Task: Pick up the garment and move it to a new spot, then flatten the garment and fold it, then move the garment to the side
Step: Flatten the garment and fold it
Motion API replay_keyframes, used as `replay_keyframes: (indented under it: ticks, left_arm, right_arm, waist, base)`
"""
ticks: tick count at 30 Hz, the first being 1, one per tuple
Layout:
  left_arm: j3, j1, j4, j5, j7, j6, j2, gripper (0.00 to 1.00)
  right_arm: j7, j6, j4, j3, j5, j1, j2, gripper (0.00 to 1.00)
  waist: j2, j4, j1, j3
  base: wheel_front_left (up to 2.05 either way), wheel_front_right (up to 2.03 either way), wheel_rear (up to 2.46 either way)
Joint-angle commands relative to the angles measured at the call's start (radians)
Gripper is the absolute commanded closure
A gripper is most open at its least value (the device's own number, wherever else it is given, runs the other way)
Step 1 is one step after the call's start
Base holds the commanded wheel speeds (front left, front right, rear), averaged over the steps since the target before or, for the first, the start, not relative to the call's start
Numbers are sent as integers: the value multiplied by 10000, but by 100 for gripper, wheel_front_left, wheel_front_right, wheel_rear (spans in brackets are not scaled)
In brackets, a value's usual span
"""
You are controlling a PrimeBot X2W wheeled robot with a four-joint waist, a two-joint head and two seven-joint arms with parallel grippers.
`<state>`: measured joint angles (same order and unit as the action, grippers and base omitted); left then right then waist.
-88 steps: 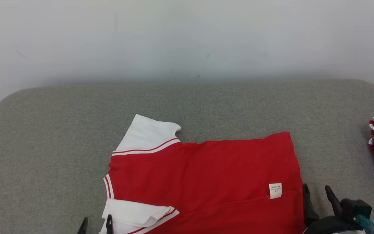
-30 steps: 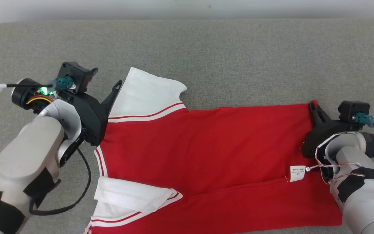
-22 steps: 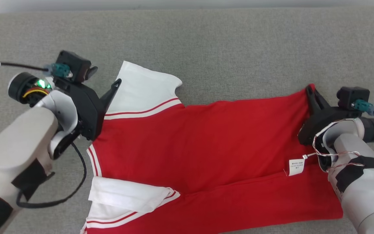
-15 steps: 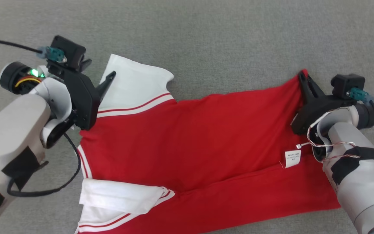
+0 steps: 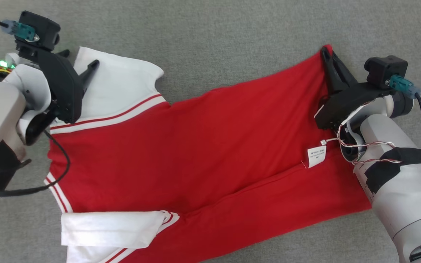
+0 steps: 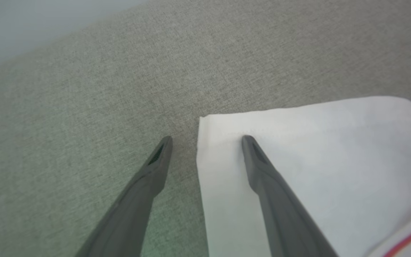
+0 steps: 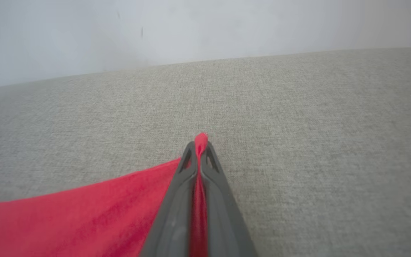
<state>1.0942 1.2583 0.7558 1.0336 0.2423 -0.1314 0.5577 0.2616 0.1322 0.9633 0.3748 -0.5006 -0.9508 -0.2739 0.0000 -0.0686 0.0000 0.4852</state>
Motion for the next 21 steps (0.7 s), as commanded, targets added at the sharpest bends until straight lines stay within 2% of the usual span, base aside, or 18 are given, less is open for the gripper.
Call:
replay_keyframes:
  ticks: [1,6,7,8,9,10,16,21]
  left_arm:
    - [0,158,130,19,-73,17,16,0]
    - [31,158,800,86,-235,16,-137,2]
    - [72,134,846,103,-255,16,-167,30]
    - [130,81,882,128,-252,16,-186,65]
    - [185,31,899,156,-217,16,-189,91]
    - [223,19,906,180,-228,16,-188,100]
    - [472,27,701,323,-330,16,-171,100]
    - [688,509,278,-181,-1513,16,-103,100]
  right_arm:
    - [32,-25,34,39,-68,59,33,100]
    - [12,-29,-139,29,-149,230,-78,100]
    - [12,-29,-153,18,-150,249,-96,100]
    - [12,-29,-169,10,-144,269,-107,100]
    - [11,-31,-178,-6,-140,285,-117,100]
    - [11,-31,-192,-24,-133,295,-124,100]
    - [11,-30,-190,-128,-97,397,-98,100]
    - [13,-28,-215,-311,-11,559,-44,100]
  waist:
    - [0,-279,0,313]
    - [0,-332,0,451]
    - [0,-326,0,462]
    - [0,-318,0,467]
    - [0,-305,0,469]
    - [0,-288,0,468]
    - [0,-149,0,324]
    - [0,-56,0,84]
  base:
    - [0,0,0]
    - [0,0,0]
    - [0,0,0]
    - [0,0,0]
    - [0,0,0]
    - [0,0,0]
    - [0,0,0]
    - [0,0,0]
